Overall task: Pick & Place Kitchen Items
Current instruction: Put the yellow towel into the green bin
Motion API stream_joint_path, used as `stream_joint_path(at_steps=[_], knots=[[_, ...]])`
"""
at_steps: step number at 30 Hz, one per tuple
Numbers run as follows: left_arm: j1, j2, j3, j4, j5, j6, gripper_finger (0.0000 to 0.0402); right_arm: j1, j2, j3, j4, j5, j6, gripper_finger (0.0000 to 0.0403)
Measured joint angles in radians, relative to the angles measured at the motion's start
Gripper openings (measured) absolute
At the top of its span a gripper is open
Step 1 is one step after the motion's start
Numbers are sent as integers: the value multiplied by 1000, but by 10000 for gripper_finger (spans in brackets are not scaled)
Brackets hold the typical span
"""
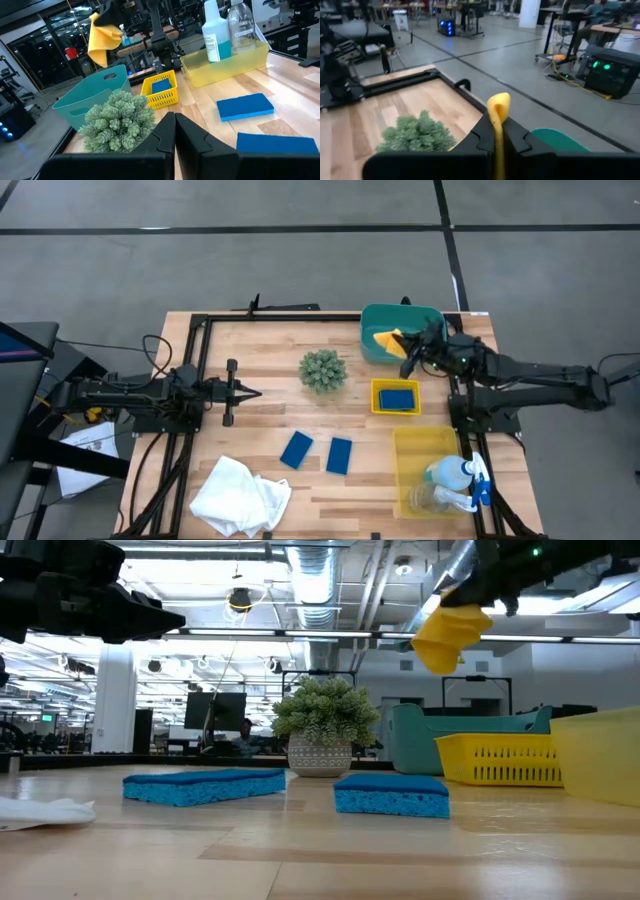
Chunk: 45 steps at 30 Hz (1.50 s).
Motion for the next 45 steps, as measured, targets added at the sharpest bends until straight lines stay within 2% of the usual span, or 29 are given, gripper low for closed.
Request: stream_joint_path(at_steps=[7, 10, 14, 20, 31, 45], knots=[[0, 0, 0, 0, 0, 0, 4, -160, -43, -85, 38, -48, 17, 0], [0, 0, 0, 0, 0, 0, 2, -220, -43, -130, 94, -89, 32, 0], [0, 0, 0, 0, 0, 0, 2, -304, -31, -183, 142, -91, 59, 0], [0, 0, 0, 0, 0, 0, 5, -407, -10, -226, 179, -175, 100, 0], [0, 0, 0, -9, 0, 0, 6, -466, 44, -259, 193, -189, 104, 0], [0, 0, 0, -15, 0, 0, 7, -473, 42, -260, 207, -224, 105, 5]])
